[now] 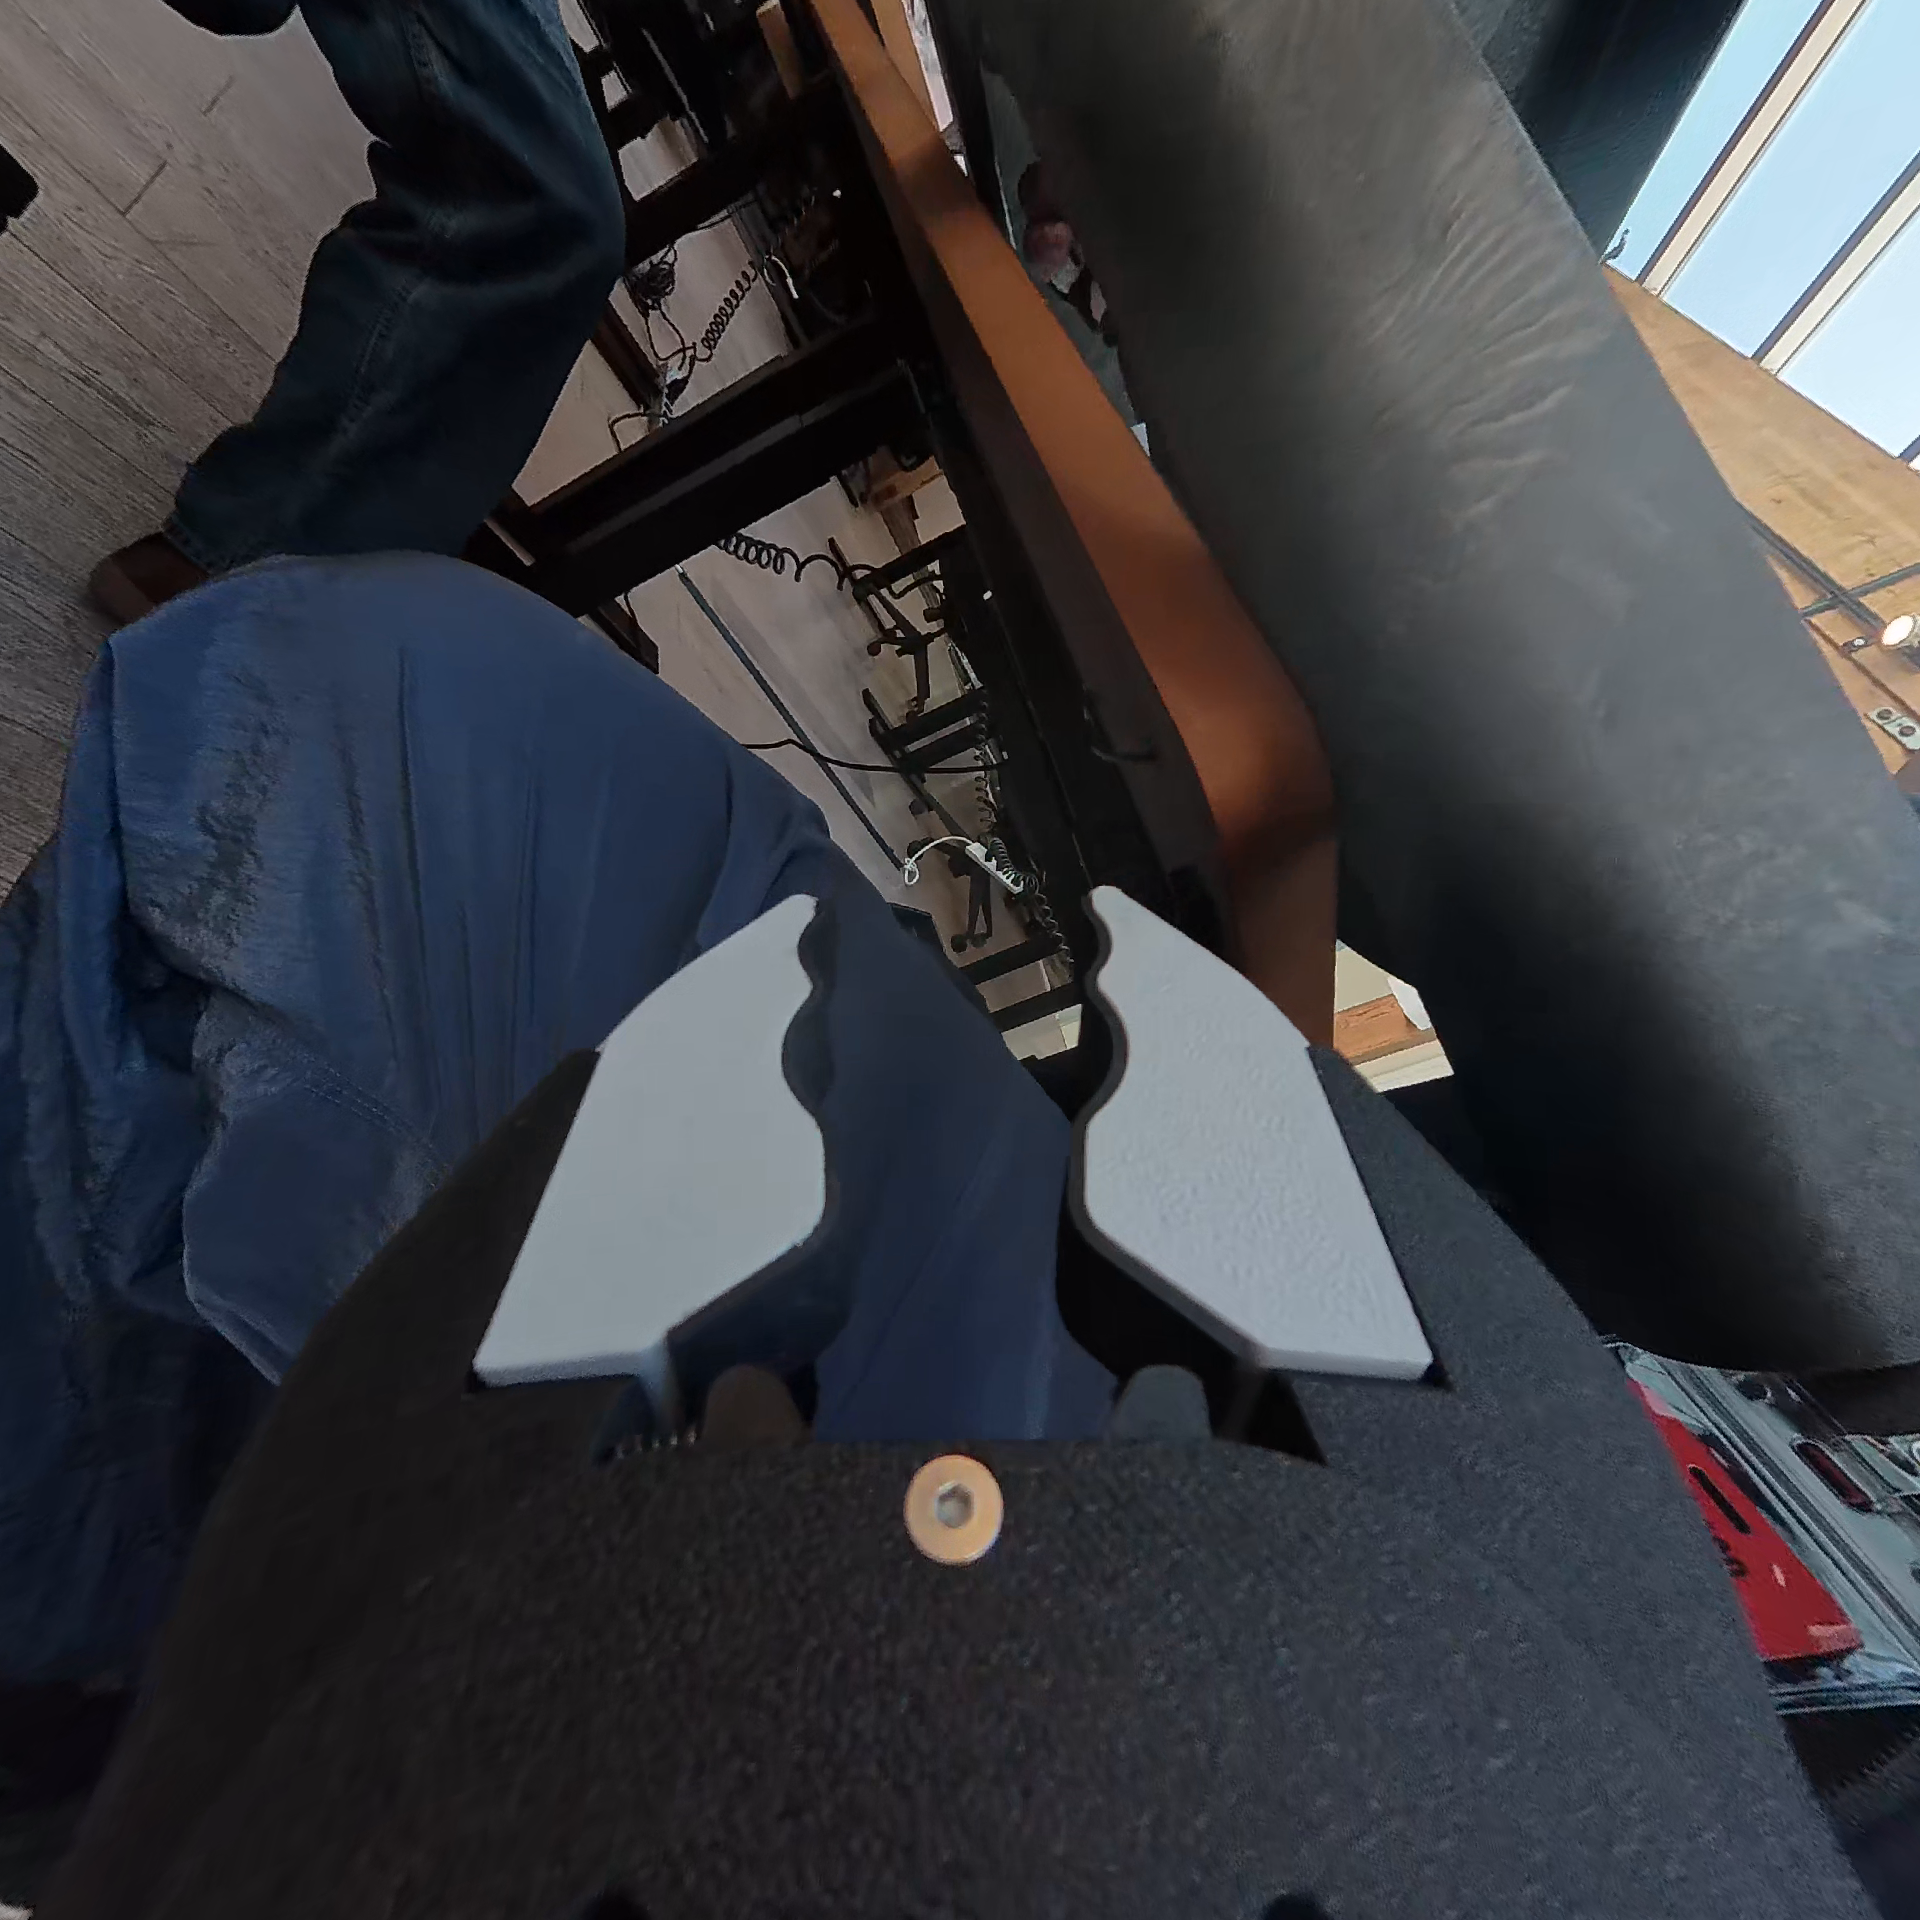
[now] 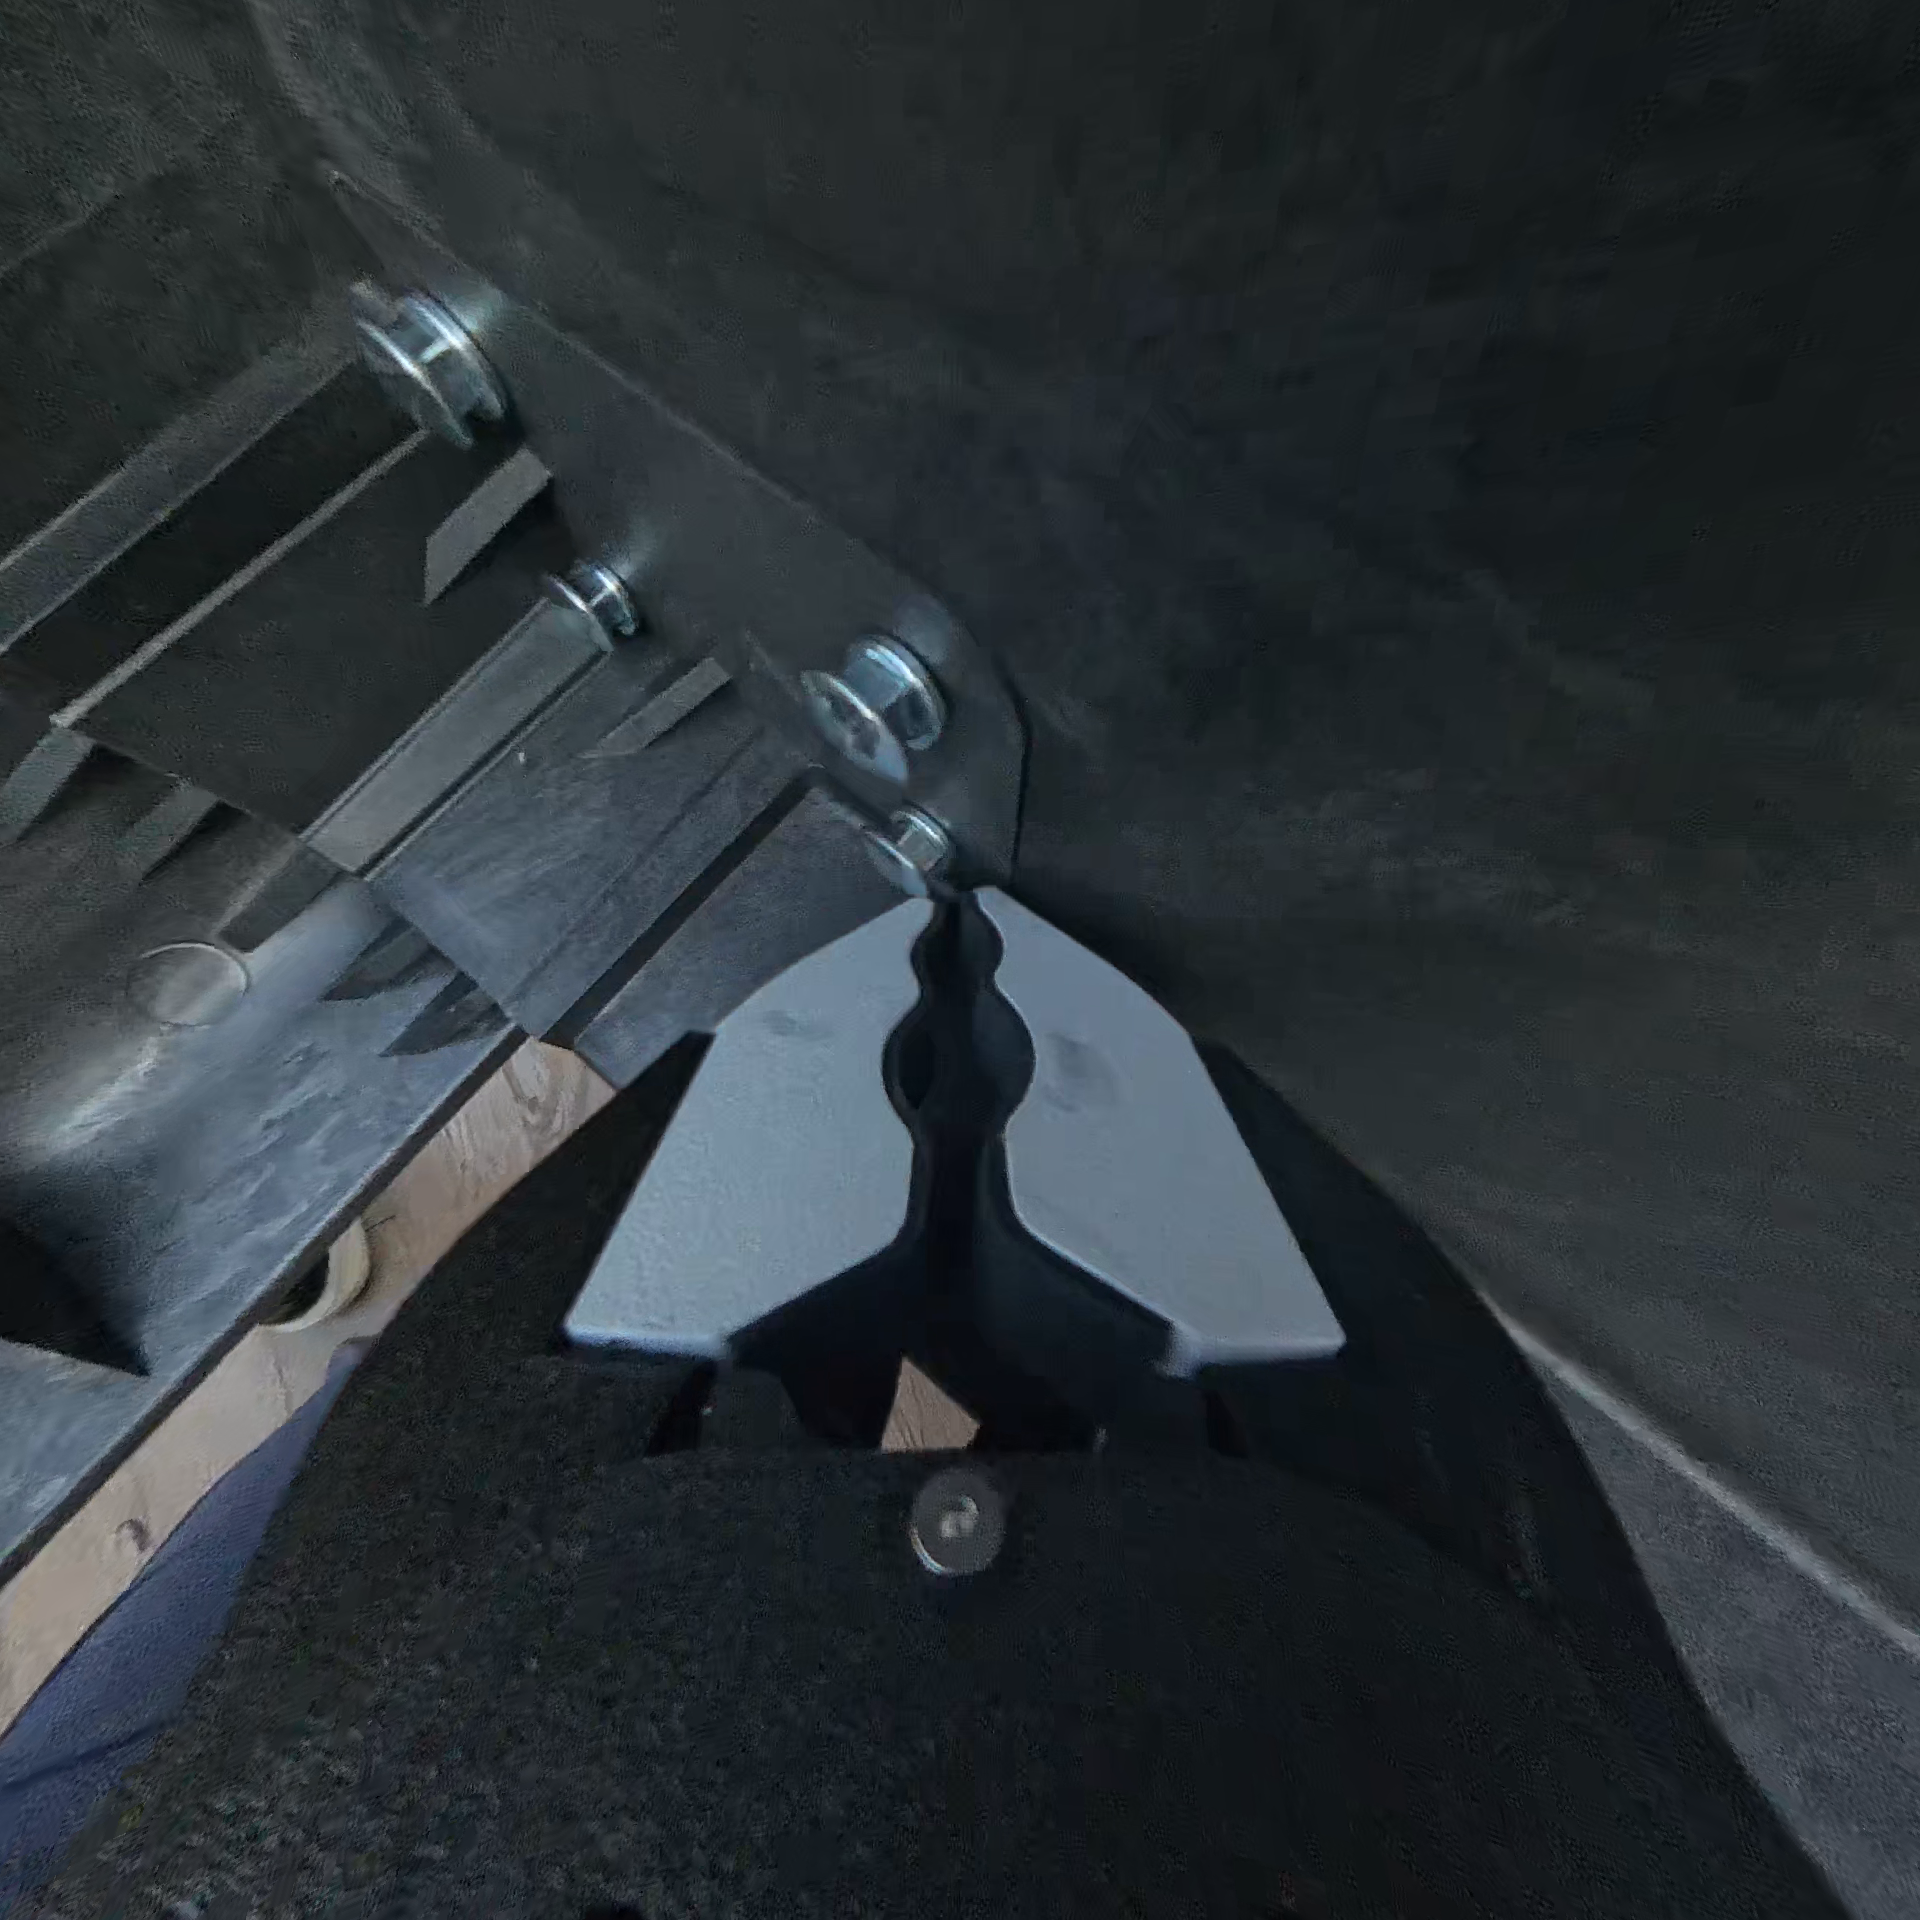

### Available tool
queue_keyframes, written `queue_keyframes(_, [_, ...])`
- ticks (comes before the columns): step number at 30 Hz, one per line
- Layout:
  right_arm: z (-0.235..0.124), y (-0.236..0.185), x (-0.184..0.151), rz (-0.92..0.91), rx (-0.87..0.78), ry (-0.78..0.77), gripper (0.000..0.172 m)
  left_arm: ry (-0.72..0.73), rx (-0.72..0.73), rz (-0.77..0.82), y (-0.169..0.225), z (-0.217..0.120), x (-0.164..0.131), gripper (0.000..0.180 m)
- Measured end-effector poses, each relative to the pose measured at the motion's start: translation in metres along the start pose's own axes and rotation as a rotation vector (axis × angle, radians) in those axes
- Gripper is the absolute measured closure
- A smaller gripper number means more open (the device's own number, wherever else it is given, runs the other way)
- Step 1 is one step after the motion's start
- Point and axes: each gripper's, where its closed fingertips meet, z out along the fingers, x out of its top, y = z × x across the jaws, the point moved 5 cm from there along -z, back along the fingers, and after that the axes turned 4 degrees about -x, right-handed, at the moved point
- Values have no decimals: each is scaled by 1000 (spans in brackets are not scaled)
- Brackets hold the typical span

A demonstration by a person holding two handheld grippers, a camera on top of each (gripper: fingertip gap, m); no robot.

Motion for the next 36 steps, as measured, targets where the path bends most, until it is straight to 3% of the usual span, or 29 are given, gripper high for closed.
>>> queue_keyframes(5, [-13,-3,3,6,106,-5,172,2,10,-5,-4,0,0,138])
queue_keyframes(8, [-26,-7,17,99,243,129,172,-8,15,-11,-6,0,-2,138])
queue_keyframes(14, [-36,-8,34,71,256,267,172,-19,21,-11,-7,1,-4,139])
queue_keyframes(16, [-39,-1,40,127,185,346,172,-16,23,-13,-7,1,-4,139])
queue_keyframes(23, [-48,-4,35,28,210,228,172,-10,28,-12,-8,-1,-3,140])
queue_keyframes(33, [-52,-1,35,-15,173,232,171,-24,32,-19,-10,1,-5,140])
queue_keyframes(36, [-54,-8,33,-30,248,218,172,-27,36,-24,-11,1,-6,140])
